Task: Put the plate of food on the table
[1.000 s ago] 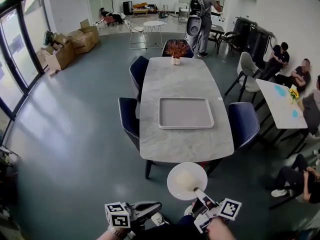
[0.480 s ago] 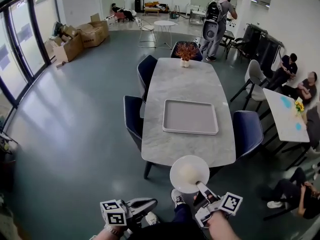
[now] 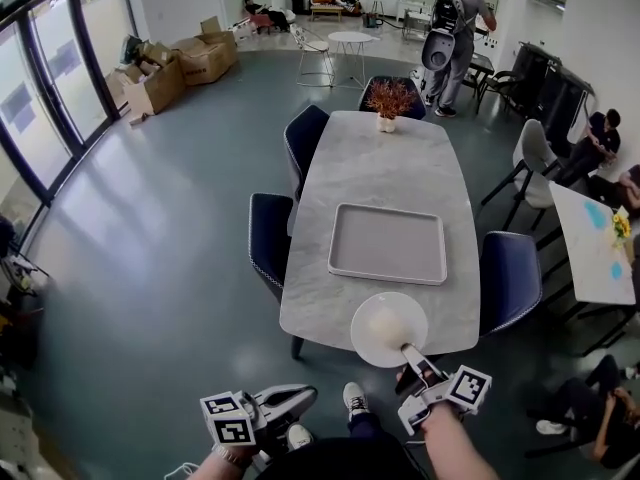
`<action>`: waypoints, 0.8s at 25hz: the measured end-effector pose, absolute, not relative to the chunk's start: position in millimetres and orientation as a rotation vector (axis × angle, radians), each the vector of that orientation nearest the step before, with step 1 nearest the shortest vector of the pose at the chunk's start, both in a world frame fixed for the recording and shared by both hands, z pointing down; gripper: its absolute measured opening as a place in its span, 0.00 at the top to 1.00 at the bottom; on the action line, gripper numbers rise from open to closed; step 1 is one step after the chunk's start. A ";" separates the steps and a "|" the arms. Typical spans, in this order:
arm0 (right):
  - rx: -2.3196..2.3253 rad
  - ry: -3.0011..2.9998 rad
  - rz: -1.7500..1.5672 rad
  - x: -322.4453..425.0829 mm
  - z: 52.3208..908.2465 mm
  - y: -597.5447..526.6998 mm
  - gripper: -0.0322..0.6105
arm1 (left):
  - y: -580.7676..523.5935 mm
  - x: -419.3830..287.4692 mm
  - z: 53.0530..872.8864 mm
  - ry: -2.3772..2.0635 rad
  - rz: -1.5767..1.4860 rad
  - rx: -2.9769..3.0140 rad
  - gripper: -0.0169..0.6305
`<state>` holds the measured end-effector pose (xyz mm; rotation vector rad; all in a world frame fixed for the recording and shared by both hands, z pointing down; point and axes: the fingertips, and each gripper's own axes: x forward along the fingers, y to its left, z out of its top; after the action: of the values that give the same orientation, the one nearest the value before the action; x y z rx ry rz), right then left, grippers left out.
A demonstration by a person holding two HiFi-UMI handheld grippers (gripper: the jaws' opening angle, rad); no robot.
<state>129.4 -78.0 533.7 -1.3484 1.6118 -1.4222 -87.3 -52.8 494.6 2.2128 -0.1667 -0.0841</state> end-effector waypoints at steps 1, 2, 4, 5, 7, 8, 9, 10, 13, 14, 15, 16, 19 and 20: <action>-1.357 1.619 -1.428 136.7 537.3 -84.0 0.91 | -57.2 -79.8 495.1 -0.169 -0.091 2.211 0.96; -1.365 1.625 -1.434 142.7 540.3 -90.8 0.91 | -61.5 -73.4 495.4 -0.169 -0.096 2.209 0.97; -1.372 1.627 -1.447 152.3 544.7 -105.8 0.91 | -69.4 -63.8 495.5 -0.171 -0.099 2.202 0.96; -1.376 1.625 -1.454 157.7 547.4 -113.3 0.91 | -73.0 -59.8 495.8 -0.173 -0.098 2.197 0.97; -1.393 1.619 -1.464 171.1 555.5 -128.0 0.91 | -80.2 -51.8 498.3 -0.187 -0.097 2.187 0.96; -1.402 1.618 -1.469 178.5 560.5 -135.2 0.91 | -83.9 -46.9 500.1 -0.196 -0.100 2.179 0.97; -1.412 1.617 -1.473 186.3 565.6 -142.2 0.91 | -87.4 -41.0 501.4 -0.204 -0.103 2.172 0.97; -1.422 1.616 -1.476 193.8 570.2 -149.2 0.91 | -90.7 -34.4 501.3 -0.206 -0.107 2.169 0.97; -1.434 1.600 -1.483 212.5 580.7 -171.3 0.91 | -103.4 -15.2 493.1 -0.202 -0.114 2.188 0.97; -1.437 1.594 -1.485 218.5 584.1 -178.8 0.91 | -108.3 -10.1 489.6 -0.203 -0.120 2.194 0.97; -1.442 1.589 -1.489 224.6 587.9 -186.2 0.91 | -112.6 -5.6 486.8 -0.206 -0.127 2.199 0.97; -1.449 1.582 -1.496 230.5 591.9 -193.5 0.91 | -115.9 -1.7 485.3 -0.212 -0.134 2.200 0.97; -1.470 1.570 -1.515 246.3 604.9 -217.6 0.91 | -122.4 5.6 488.4 -0.244 -0.152 2.183 0.97; -1.475 1.567 -1.519 250.9 609.2 -226.3 0.91 | -123.9 6.9 491.2 -0.258 -0.156 2.171 0.97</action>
<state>250.9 -226.3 609.2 -1.4747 1.5666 -1.5191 6.9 -123.9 491.2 2.1714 -0.2576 -0.1565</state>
